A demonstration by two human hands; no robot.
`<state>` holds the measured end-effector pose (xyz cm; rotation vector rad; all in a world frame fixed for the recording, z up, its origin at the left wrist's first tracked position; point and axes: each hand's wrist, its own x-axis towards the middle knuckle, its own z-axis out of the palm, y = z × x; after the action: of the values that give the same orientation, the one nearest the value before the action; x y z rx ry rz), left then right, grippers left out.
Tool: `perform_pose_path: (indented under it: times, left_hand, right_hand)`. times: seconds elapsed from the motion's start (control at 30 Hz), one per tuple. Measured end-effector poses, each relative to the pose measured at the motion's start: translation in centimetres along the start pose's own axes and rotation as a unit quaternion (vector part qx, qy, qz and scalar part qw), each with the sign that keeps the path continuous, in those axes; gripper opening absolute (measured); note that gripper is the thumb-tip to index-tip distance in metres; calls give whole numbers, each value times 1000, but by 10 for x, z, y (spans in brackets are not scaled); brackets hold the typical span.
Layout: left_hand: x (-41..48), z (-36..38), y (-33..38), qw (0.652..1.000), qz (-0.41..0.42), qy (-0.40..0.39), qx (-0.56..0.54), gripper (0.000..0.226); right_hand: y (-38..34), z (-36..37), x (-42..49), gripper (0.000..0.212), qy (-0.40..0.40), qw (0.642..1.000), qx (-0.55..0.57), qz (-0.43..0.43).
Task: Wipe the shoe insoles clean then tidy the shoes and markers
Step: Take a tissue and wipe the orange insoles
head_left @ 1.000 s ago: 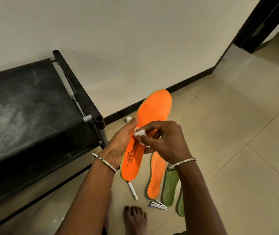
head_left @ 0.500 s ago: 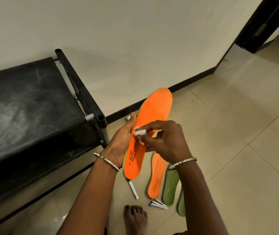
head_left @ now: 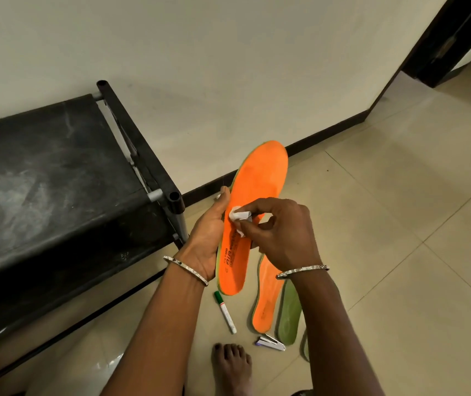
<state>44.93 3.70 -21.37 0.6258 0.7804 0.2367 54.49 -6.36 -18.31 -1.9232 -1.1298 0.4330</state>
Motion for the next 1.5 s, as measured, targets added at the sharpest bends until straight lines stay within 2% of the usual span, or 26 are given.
perform_pose_path:
  times: [0.1,0.13,0.2,0.3,0.43,0.53,0.6,0.67,0.77,0.83,0.9,1.0,1.07,1.1,1.17,1.27,1.33,1.4,1.5]
  left_hand:
    - [0,-4,2,1000,-2,16,-13,73]
    - [1,-6,3,1000,-1,24,-16,74]
    - [1,-8,4,999,3,30,-15,76]
    - [1,-10,4,999,11,40,-11,73]
    - [0,-4,2,1000,4,30,0,70]
    - [-2,3,0,1000,-8,8,-5,66]
    - [-1,3,0,1000,-9,10,-5,67]
    - [-1,-1,2,1000,-8,28,0,72]
    - [0,-6,5,999,-2,54,-1,76]
    - [0,-6,5,998,-4,58,0,75]
    - [0,-7,5,998,1,58,2,73]
    - [-3,-3,4,998,4,54,-10,68]
    - [-4,-1,3,999,0,42,-7,65]
    - [-4,0,4,999,0,45,-10,65]
    - [-6,0,6,999,-4,49,-18,67]
    - [-4,-4,6,999,-3,51,-10,72]
    - [-6,-5,7,999,-2,30,-13,70]
    - [-8,-3,8,1000,-3,15,-16,71]
    - [-9,-1,7,1000,-15,-9,15,74]
  right_hand:
    - [-5,-10,-5,9,-194,977,88,18]
    - [-7,-12,-6,13,-236,967,95,15]
    - [-8,-14,-6,16,-256,963,77,-1]
    - [-6,-9,-5,13,-200,978,51,-21]
    - [2,6,-1,10,-4,1000,-24,-18]
    - [2,8,2,8,65,997,-45,-3]
    - [0,5,1,9,35,999,-37,-9]
    - [-3,1,-2,9,-56,998,3,-17]
    - [-8,-9,-5,12,-207,975,87,-4]
    - [-8,-12,-6,14,-236,967,90,0]
    - [-5,-9,-5,13,-199,977,74,-4]
    - [-2,6,-3,8,-63,998,14,-13]
    - [-3,12,-1,8,5,999,-38,-20]
    - [-4,13,0,8,15,999,-45,-23]
    - [-5,11,-1,8,-14,999,-20,-29]
    - [-5,0,-4,10,-159,985,68,-8]
    - [-4,-8,-6,15,-226,970,88,12]
    - [-4,-12,-6,17,-203,977,71,11]
    - [1,-14,-2,12,-25,996,81,34]
